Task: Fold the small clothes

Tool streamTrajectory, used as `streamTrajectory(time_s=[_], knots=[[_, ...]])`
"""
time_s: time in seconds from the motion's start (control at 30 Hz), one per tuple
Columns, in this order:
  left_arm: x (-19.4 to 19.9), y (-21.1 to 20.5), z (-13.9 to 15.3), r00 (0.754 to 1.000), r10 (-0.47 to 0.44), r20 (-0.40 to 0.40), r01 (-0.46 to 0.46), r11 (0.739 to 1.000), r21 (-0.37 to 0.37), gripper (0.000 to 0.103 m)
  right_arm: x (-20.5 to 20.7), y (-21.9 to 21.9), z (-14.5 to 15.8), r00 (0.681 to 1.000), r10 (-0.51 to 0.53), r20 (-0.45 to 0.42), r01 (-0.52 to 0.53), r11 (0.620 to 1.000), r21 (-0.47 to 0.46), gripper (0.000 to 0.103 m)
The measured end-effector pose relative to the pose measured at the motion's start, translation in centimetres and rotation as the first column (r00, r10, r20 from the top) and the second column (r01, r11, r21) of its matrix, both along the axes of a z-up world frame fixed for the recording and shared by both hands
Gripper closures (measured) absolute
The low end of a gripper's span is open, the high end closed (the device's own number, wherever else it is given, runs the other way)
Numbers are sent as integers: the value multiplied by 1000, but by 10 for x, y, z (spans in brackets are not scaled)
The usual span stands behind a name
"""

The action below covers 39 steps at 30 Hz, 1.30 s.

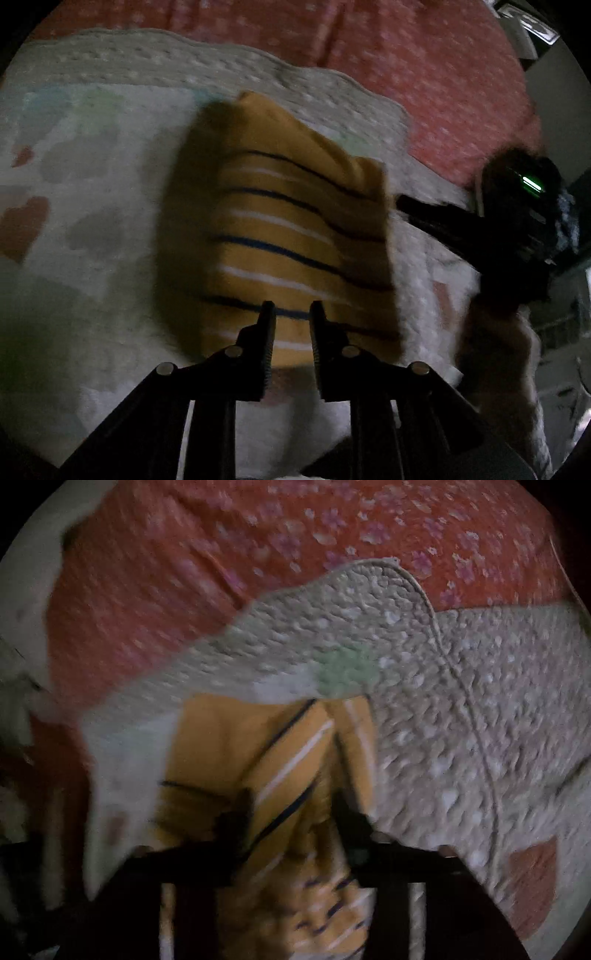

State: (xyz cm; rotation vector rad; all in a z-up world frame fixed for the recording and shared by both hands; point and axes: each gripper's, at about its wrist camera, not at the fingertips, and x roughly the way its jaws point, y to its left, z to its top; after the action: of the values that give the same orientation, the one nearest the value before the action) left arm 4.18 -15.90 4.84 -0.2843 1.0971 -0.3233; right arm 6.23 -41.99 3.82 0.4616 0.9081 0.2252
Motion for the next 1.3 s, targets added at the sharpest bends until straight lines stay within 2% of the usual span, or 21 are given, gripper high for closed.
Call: streamTrajectory(time_s=[0.03,0.07,0.17,0.23,0.3,0.33,0.37,0.5,0.57,0.63,0.77,0.83,0.87,0.93,1.0,1.07,1.13,1.23,1.3], knots=[[0,-4,1,1000,10,6,-10,1000,15,86,-7,0,0,1000,8,8,-8,1000,18,35],[1,-3,-1,1000,23,6,-24,999,27,85,-12,3,-1,1000,21,7,-21,1000,21,33],[-2,4,-6,999,50,-15,-49,998,33,83,-12,20,-20,997,66,-31,-66,998,-1,33],[0,7,-10,998,58,-18,-58,997,44,81,-8,25,-35,996,74,-39,-73,997,33,34],[3,5,-15,998,58,-18,-57,996,66,79,4,25,-44,995,81,-52,-74,990,120,57],[1,6,-16,998,58,-19,-56,996,73,78,9,25,-45,995,84,-60,-75,988,132,79],[4,5,-17,998,61,-20,-60,995,77,78,17,26,-43,994,88,-64,-79,988,131,82],[8,4,-15,997,68,-23,-66,995,69,77,22,28,-17,997,77,30,-79,993,84,85],[8,1,-16,998,57,-22,-56,996,70,74,25,29,-9,997,66,48,-67,998,14,85],[10,-6,-21,999,45,-28,-42,996,80,70,29,29,-16,999,42,21,-40,995,-88,85],[14,-25,-38,999,15,-36,-10,991,134,69,30,19,-42,997,7,-77,-16,994,-109,84],[12,-37,-41,1000,-8,-12,10,983,183,67,28,13,-48,995,-2,-99,-9,993,-116,82],[12,-43,-41,1000,-21,-2,21,978,208,66,26,9,-51,995,-9,-103,-3,994,-114,74],[11,-50,-38,999,-49,-2,48,966,254,66,18,-5,-53,996,-24,-91,19,999,-46,66],[13,-45,-23,997,-71,-2,70,977,200,66,10,-22,-49,997,-46,-64,51,996,73,57],[21,-29,-5,999,-36,33,32,992,121,66,2,-36,-44,996,-86,-24,88,990,109,39],[33,-12,3,999,13,44,-17,997,76,59,0,-43,-43,993,-116,-9,117,984,131,31],[60,16,-7,998,58,-17,-58,998,-33,43,2,-48,-53,992,-116,-51,124,974,189,30],[78,24,-23,996,49,-70,-51,998,-34,42,9,-46,-62,991,-105,-81,119,974,192,30]])
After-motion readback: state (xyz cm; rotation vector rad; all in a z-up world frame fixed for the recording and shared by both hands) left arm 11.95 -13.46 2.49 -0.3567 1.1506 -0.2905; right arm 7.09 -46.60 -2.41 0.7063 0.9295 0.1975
